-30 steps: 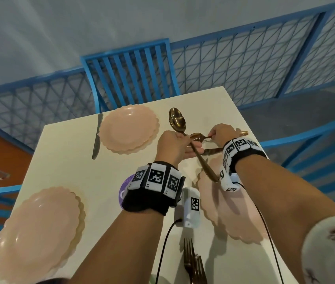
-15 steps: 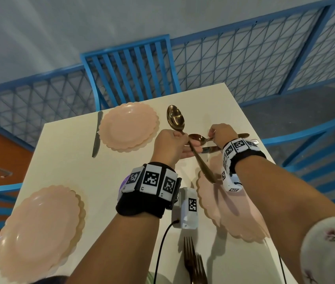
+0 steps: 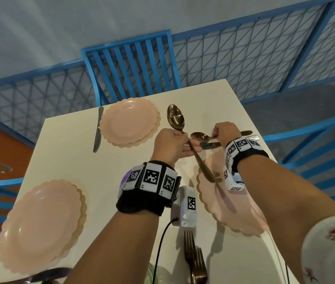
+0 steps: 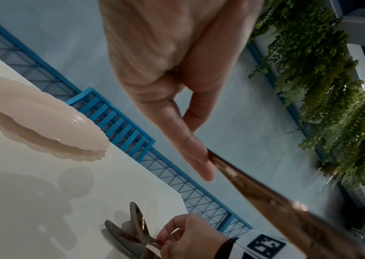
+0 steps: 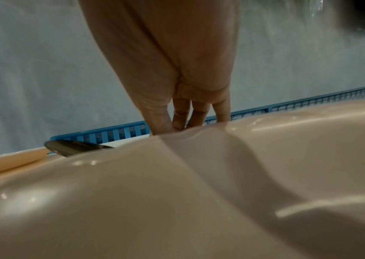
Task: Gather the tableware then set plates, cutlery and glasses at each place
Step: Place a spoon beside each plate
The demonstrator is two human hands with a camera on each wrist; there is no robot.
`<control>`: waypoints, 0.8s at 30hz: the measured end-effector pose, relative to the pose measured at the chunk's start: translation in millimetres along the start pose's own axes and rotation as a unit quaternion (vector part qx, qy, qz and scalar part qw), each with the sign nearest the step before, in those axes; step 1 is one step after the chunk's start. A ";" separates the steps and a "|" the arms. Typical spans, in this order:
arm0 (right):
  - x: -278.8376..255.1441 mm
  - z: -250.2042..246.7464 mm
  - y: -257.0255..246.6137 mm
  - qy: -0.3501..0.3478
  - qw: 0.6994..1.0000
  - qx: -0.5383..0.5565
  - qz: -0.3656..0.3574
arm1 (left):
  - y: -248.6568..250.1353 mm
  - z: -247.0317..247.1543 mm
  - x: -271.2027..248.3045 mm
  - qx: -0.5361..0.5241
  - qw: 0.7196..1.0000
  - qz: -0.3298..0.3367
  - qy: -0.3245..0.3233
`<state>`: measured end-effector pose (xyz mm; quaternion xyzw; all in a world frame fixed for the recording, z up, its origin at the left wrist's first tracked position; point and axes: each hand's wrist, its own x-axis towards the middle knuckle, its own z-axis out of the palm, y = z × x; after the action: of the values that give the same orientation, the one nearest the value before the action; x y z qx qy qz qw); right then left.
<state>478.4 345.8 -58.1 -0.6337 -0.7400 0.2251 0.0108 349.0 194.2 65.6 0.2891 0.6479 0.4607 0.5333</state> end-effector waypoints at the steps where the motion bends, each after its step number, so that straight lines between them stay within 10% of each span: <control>1: -0.3 0.1 0.4 0.004 1.000 0.001 -0.002 | 0.1 0.0 -0.2 0.000 1.000 0.000 -0.001; 24: -8.6 -4.7 -1.5 -0.002 1.000 -0.006 0.001 | -2.6 -0.1 -5.9 -0.004 1.000 -0.001 -0.005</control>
<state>480.1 339.0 -51.1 -0.6339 -0.7409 0.2218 0.0051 350.8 188.0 65.7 0.2884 0.6439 0.4611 0.5382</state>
